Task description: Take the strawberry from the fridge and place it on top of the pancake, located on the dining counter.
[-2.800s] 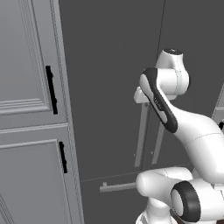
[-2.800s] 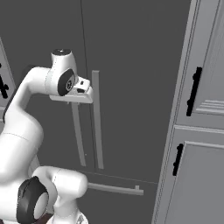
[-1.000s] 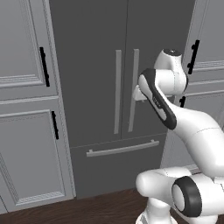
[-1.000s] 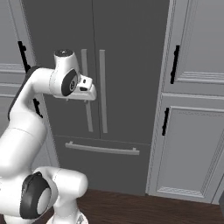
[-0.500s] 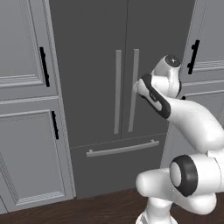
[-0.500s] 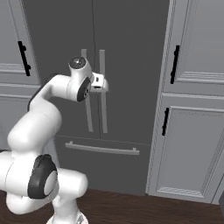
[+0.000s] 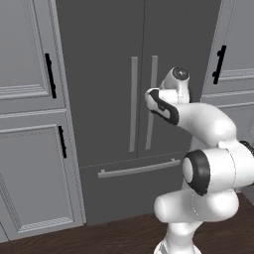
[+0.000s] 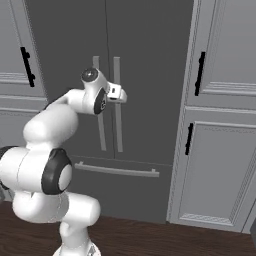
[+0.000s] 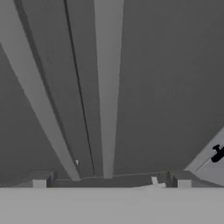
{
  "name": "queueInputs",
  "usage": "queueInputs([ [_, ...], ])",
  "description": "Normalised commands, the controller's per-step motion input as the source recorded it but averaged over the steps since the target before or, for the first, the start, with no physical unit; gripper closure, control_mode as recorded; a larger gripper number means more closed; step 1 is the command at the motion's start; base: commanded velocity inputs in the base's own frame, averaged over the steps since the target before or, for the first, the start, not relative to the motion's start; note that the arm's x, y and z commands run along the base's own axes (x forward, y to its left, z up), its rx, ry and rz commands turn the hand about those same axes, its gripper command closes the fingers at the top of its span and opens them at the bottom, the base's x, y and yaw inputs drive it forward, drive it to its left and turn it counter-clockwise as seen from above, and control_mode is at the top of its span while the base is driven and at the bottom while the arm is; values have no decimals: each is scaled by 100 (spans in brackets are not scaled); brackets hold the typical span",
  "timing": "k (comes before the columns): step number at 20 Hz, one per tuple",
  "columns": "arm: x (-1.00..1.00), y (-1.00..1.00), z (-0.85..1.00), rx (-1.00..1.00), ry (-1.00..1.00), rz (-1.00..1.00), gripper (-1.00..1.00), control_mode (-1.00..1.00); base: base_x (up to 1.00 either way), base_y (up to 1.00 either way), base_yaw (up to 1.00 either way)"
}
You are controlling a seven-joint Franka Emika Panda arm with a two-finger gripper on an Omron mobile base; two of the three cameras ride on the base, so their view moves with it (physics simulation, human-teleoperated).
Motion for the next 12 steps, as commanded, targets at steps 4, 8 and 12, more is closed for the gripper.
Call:
queueInputs([
  [4,76,0,0,3,3,0,-100,-100,0,0,0],
  [8,66,0,-2,7,1,2,-100,-100,0,0,0],
  [12,53,-2,-1,2,-1,1,-100,-100,0,0,0],
])
